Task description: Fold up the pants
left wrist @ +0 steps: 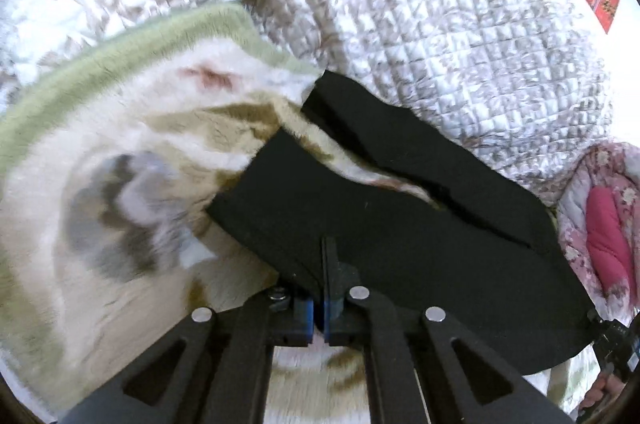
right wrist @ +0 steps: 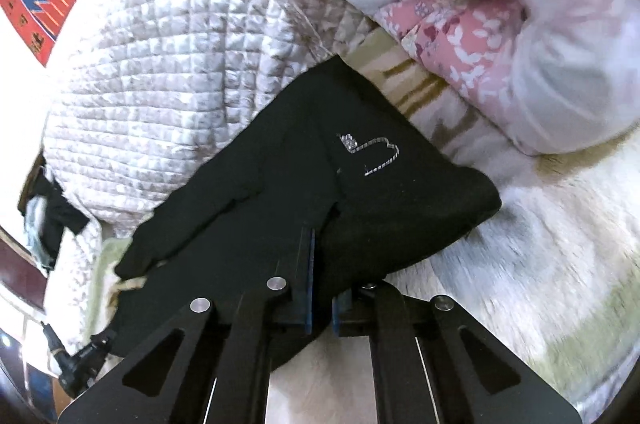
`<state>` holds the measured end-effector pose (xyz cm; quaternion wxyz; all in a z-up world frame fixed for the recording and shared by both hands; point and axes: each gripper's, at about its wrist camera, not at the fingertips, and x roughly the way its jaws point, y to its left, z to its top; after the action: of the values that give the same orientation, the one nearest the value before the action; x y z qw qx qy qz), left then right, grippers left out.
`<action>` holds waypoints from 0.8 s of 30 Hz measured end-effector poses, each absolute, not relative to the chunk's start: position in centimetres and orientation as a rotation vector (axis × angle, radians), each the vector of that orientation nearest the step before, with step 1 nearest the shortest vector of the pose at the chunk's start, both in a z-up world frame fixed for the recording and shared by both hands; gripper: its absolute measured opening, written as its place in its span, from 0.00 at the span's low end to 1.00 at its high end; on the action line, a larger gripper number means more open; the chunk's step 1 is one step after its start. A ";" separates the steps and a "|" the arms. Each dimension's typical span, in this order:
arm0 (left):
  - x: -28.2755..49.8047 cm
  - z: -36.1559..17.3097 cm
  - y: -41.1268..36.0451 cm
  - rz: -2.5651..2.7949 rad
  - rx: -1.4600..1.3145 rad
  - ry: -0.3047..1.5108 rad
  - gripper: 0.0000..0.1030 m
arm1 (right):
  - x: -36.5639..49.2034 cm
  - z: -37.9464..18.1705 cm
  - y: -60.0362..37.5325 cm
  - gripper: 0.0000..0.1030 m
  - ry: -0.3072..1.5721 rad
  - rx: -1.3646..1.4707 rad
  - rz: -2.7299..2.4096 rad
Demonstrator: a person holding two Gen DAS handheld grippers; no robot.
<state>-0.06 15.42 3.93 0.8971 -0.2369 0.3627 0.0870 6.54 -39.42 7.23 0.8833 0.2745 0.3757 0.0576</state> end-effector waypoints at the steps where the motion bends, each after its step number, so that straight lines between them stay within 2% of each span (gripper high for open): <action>1: -1.0 4.4 15.5 0.175 -0.495 0.742 0.04 | 5.6 7.8 -39.6 0.04 0.778 0.579 0.126; 5: -4.5 4.8 15.6 0.181 -0.467 0.740 0.04 | 1.7 8.0 -39.9 0.04 0.803 0.559 0.120; 10: -6.7 0.8 15.4 0.208 -0.477 0.856 0.04 | -1.2 3.1 -41.0 0.04 0.931 0.627 0.058; 12: -7.4 0.2 15.2 0.209 -0.488 0.869 0.04 | -1.7 3.4 -41.1 0.02 0.921 0.613 0.032; 17: -7.8 0.5 14.8 0.205 -0.478 0.861 0.05 | -1.5 3.5 -41.5 0.02 0.940 0.594 0.025; 21: -8.7 1.5 15.5 0.248 -0.460 0.833 0.09 | -2.2 4.8 -41.2 0.11 0.917 0.552 0.026; 24: -9.6 2.3 16.8 0.310 -0.463 0.816 0.09 | -2.9 5.6 -41.2 0.12 0.909 0.536 0.004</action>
<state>-9.63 16.83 2.29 0.8804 -0.2224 0.3915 0.1489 -2.88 -41.23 5.59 0.8640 0.2558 0.4338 0.0019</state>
